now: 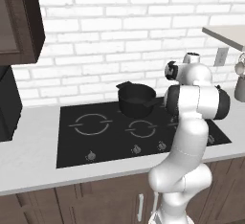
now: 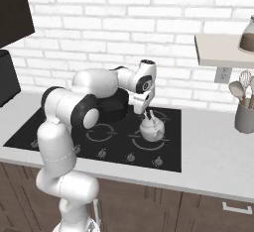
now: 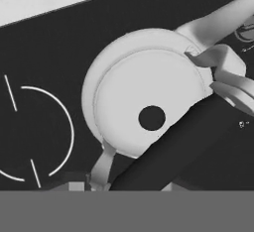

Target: Pick the kettle from the counter and place it on a stove burner. Then turn the burner on.

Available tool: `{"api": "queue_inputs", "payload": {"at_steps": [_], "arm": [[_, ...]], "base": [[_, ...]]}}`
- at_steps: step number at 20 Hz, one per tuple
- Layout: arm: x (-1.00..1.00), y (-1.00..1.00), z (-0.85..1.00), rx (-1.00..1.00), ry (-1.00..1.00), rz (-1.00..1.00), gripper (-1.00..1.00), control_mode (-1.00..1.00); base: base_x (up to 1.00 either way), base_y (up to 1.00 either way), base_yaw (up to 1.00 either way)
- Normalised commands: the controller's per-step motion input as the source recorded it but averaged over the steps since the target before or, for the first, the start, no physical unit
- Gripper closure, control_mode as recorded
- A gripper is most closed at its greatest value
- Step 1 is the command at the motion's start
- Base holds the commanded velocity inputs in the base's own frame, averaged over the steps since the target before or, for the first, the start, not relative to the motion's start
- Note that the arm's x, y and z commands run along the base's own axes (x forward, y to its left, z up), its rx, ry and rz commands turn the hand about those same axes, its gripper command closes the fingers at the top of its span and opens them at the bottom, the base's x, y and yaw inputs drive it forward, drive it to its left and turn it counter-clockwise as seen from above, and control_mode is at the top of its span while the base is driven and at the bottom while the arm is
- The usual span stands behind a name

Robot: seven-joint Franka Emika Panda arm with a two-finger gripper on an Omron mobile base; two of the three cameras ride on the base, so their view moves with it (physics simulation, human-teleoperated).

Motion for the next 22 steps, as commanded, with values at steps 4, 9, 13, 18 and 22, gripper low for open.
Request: {"api": "queue_inputs", "payload": {"at_steps": [4, 9, 13, 18, 22], "arm": [[-0.07, -0.12, 0.00, 0.13, 0.01, -0.01, 1.00, -1.00], [0.00, -0.03, 0.00, 0.11, 0.00, -0.01, 1.00, -1.00], [0.00, 0.00, 0.00, 0.16, 0.01, 0.00, 1.00, -1.00], [0.00, 0.00, 0.00, 0.21, 0.03, -0.01, 1.00, -1.00], [0.00, 0.00, 0.00, 0.02, 0.00, 0.00, -1.00, -1.00]], "base": [[0.00, 0.00, 0.00], [0.00, 0.00, 0.00], [0.00, 0.00, 0.00], [0.00, 0.00, 0.00], [0.00, 0.00, 0.00]]}}
